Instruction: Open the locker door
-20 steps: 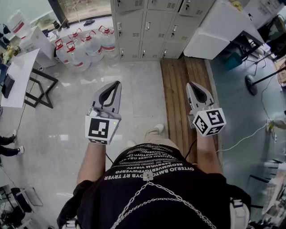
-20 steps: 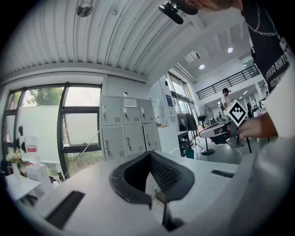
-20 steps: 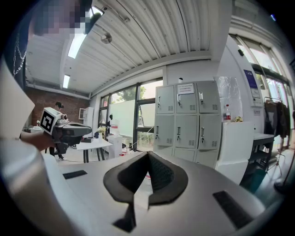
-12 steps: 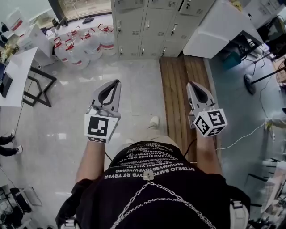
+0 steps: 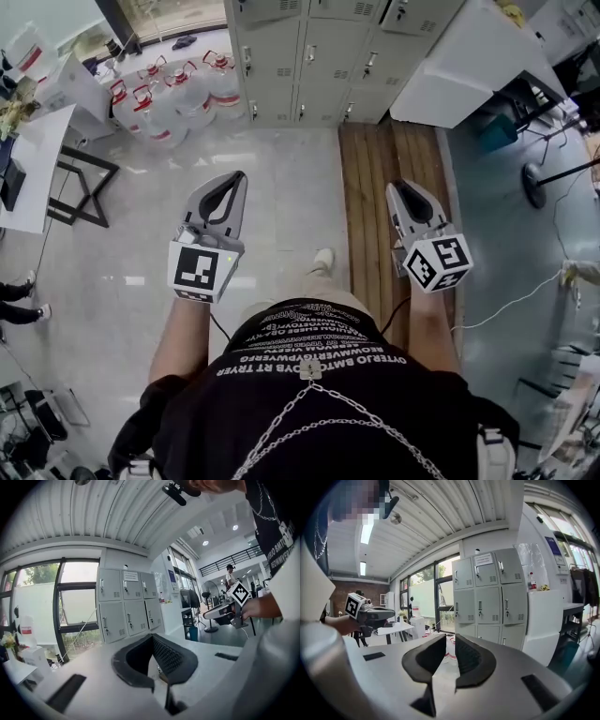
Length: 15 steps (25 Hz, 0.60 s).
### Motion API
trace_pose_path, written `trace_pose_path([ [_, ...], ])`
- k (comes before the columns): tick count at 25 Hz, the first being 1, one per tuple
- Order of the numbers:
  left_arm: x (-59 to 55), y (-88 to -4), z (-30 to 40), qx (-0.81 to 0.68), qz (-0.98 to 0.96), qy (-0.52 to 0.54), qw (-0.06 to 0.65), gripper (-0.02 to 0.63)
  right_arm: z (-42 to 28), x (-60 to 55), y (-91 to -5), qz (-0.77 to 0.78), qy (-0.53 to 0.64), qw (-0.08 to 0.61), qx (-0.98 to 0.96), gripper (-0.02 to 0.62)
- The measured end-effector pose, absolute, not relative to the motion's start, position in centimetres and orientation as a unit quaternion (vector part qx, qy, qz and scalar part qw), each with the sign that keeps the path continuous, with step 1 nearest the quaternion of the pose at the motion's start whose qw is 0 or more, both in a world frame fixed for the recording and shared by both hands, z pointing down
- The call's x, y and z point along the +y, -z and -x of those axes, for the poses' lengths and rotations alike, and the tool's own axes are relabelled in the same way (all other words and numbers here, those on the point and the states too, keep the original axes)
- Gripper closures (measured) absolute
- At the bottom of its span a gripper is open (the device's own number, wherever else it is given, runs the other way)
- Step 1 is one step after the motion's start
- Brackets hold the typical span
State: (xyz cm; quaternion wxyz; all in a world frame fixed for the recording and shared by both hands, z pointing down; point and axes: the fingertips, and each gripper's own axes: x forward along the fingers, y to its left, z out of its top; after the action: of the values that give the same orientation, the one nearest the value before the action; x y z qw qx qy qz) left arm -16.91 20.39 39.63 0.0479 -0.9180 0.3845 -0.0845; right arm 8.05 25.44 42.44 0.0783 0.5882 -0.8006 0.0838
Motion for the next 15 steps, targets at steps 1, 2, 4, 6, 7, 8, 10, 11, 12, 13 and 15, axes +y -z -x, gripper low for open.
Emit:
trace_pose_path([
  [1, 19.5, -39.8, 16.3, 0.384, 0.918, 0.086, 0.046, 0.603, -8.7, 24.6, -42.6, -0.586, -0.088, 0.076, -0.802, 0.531],
  [2, 18.6, -39.9, 15.7, 0.385, 0.918, 0.087, 0.044, 0.603, -9.4, 23.8, -42.8, -0.584, -0.092, 0.073, -0.803, 0.522],
  [4, 16.9, -40.2, 14.5, 0.384, 0.919, 0.086, 0.036, 0.603, -10.7, 22.7, -42.8, -0.580, -0.099, 0.066, -0.806, 0.509],
  [6, 15.1, -40.3, 12.8, 0.381, 0.920, 0.084, 0.028, 0.603, -12.3, 21.6, -42.8, -0.579, -0.101, 0.062, -0.806, 0.499],
  [7, 14.1, -40.3, 11.8, 0.378, 0.922, 0.085, 0.028, 0.603, -13.2, 21.1, -42.9, -0.579, -0.102, 0.063, -0.806, 0.497],
  [8, 13.3, -40.2, 10.6, 0.374, 0.923, 0.086, 0.030, 0.603, -14.1, 20.4, -43.0, -0.579, -0.104, 0.064, -0.806, 0.497],
  [10, 12.0, -39.7, 8.1, 0.365, 0.926, 0.087, 0.039, 0.603, -15.8, 19.2, -43.4, -0.578, -0.110, 0.066, -0.806, 0.494],
  [11, 11.5, -39.4, 6.9, 0.361, 0.928, 0.087, 0.043, 0.603, -16.5, 18.6, -43.5, -0.578, -0.113, 0.064, -0.806, 0.494],
  [12, 11.3, -39.2, 5.8, 0.357, 0.929, 0.086, 0.046, 0.603, -17.1, 18.1, -43.6, -0.576, -0.116, 0.061, -0.807, 0.494],
  [13, 11.1, -39.1, 4.8, 0.353, 0.930, 0.087, 0.047, 0.603, -17.7, 17.6, -43.6, -0.573, -0.118, 0.057, -0.809, 0.492],
  [15, 10.6, -39.1, 3.2, 0.351, 0.931, 0.090, 0.047, 0.603, -18.6, 16.4, -43.4, -0.566, -0.120, 0.050, -0.814, 0.491],
])
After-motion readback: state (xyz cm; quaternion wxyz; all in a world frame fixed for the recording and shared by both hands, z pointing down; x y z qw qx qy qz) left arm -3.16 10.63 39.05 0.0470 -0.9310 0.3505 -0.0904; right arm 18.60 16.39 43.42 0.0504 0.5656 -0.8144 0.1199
